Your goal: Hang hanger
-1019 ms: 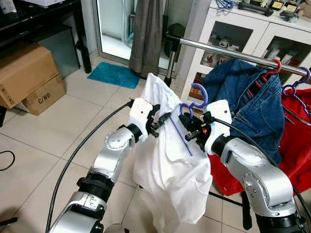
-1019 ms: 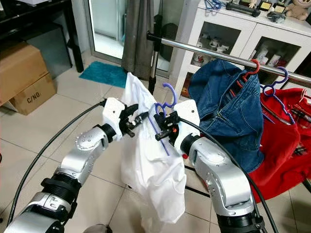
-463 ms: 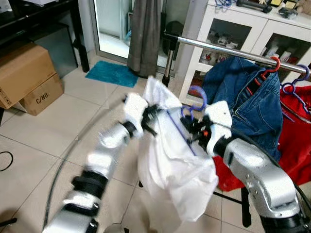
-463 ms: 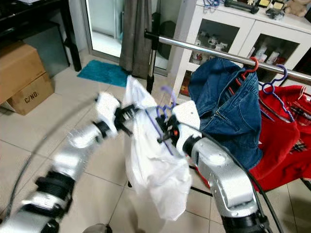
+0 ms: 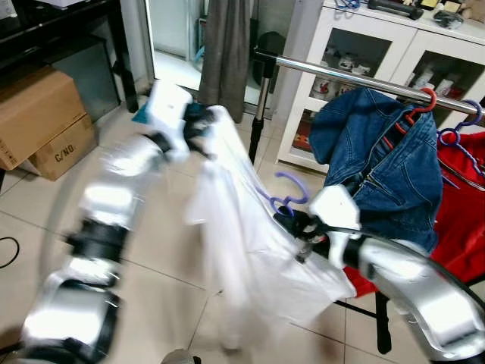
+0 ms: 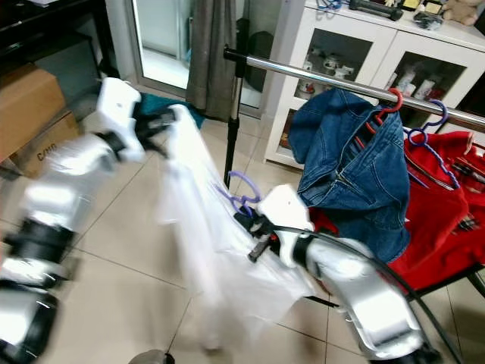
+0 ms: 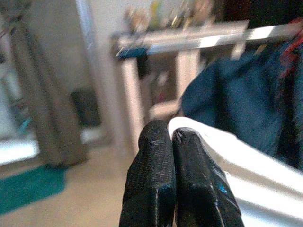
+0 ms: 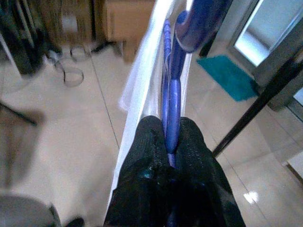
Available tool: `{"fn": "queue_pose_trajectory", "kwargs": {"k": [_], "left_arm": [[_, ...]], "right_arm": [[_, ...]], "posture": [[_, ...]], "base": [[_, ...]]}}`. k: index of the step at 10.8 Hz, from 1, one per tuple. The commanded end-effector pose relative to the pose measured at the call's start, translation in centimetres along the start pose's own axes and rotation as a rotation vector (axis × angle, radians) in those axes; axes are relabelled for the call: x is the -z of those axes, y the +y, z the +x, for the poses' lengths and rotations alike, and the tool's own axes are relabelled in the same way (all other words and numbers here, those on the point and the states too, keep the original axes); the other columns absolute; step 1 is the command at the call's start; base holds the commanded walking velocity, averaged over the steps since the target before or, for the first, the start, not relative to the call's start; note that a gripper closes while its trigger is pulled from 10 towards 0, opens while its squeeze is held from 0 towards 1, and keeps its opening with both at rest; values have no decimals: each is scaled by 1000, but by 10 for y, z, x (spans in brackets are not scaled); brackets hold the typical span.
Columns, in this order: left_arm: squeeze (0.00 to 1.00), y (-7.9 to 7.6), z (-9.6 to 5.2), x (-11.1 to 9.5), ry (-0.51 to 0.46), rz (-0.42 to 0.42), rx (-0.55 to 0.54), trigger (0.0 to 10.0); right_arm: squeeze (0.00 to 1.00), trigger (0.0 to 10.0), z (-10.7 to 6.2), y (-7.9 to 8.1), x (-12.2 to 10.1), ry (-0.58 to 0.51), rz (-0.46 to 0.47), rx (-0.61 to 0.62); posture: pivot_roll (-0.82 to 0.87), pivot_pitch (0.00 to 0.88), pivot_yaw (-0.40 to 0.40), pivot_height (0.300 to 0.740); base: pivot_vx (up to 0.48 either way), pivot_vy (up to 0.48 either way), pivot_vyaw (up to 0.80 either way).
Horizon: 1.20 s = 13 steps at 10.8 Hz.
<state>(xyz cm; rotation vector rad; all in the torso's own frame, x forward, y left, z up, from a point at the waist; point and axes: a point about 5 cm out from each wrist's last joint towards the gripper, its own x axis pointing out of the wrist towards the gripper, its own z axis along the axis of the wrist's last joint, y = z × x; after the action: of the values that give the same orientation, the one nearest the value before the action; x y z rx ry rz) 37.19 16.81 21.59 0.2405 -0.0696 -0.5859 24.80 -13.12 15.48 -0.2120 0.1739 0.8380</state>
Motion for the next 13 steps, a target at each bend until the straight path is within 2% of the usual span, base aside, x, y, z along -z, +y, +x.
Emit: {"fn": "queue_pose_trajectory", "kwargs": {"k": [1,2,3,5,6,7,8,9,10,11,12,13], "left_arm": [[0,0,2,-2,4,20,6,0],[0,10,-6,19,96,20,-33,0],[0,17,-16,38,155,17,-81,0],[0,10,-14,33,77,-78,-56,0],[0,-14,-9,38,65,-126,44,0],[0,-34,-5,36,37,-154,126,0],[0,-74,4,19,-67,-250,257,0],[0,-102,11,0,-157,-342,318,0],[0,-122,15,-8,-182,-374,361,0],[0,-132,16,0,-141,-375,357,0],[0,-132,12,6,-115,-372,331,0],[0,-121,-9,13,-94,-406,224,0]], "right_arm": [[0,10000,-6,-7,-8,-40,-11,20],[0,10000,-19,-19,-20,-138,45,30],[0,10000,-34,-23,-28,-229,99,-22],[0,10000,-40,-23,-23,-222,108,-48],[0,10000,-29,-41,-30,-326,236,152],[0,10000,-23,-47,-33,-380,304,243],[0,10000,-10,-52,-39,-514,486,353],[0,10000,4,-46,-43,-578,569,358],[0,10000,14,-40,-49,-649,644,342],[0,10000,17,-41,-58,-730,732,337],[0,10000,16,-43,-58,-706,702,369],[0,10000,7,-54,-37,-478,476,554]], "posture": [[133,41,-94,740],[132,35,-86,740],[129,33,-82,740],[131,26,-78,740],[129,14,-74,740],[129,10,-72,740],[126,0,-66,740],[123,0,-58,740],[121,0,-53,740],[115,0,-45,740],[110,0,-40,740],[96,0,-26,740]], "base": [[0,0,0],[0,0,0],[0,0,0],[0,0,0],[0,0,0],[0,0,0],[0,0,0],[0,0,0],[0,0,0],[0,0,0],[0,0,0],[0,0,0]]}}
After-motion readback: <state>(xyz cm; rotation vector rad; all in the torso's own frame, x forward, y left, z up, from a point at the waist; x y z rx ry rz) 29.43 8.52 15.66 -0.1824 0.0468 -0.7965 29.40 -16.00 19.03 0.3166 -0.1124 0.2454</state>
